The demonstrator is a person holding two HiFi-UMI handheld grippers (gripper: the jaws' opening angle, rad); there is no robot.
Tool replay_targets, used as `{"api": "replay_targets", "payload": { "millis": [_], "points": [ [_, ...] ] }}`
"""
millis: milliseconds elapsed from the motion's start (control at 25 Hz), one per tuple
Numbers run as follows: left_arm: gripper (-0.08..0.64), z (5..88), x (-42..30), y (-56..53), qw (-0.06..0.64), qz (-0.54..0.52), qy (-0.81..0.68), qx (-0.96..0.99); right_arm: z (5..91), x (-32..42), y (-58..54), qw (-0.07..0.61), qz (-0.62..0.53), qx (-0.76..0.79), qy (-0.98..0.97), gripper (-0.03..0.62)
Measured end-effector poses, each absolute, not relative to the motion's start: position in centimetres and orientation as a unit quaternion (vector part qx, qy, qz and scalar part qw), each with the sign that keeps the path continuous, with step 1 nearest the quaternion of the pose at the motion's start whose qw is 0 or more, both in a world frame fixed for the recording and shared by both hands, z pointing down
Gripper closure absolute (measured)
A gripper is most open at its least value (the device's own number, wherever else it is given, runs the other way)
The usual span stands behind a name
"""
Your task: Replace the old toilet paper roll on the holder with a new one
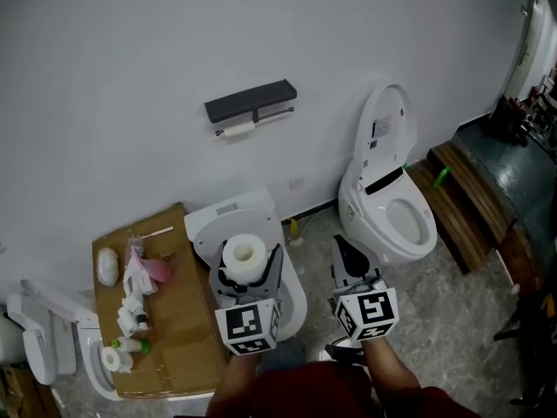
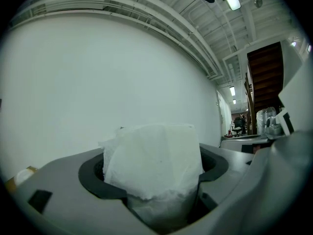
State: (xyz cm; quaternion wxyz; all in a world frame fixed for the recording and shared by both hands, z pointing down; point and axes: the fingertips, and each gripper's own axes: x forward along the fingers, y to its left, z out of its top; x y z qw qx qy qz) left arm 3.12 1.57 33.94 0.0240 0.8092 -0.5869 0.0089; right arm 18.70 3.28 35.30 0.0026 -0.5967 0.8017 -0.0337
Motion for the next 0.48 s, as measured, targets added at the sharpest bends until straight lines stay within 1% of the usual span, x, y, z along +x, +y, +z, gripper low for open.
{"api": "replay_targets", "payload": {
  "millis": [480],
  "points": [
    [0.11, 34.2, -3.1, -7.9, 0.032, -0.004, -0.606, 0.795, 34.7, 11.6, -6.9, -0.019, -0.015, -0.568, 0.823, 0.575]
  ]
}}
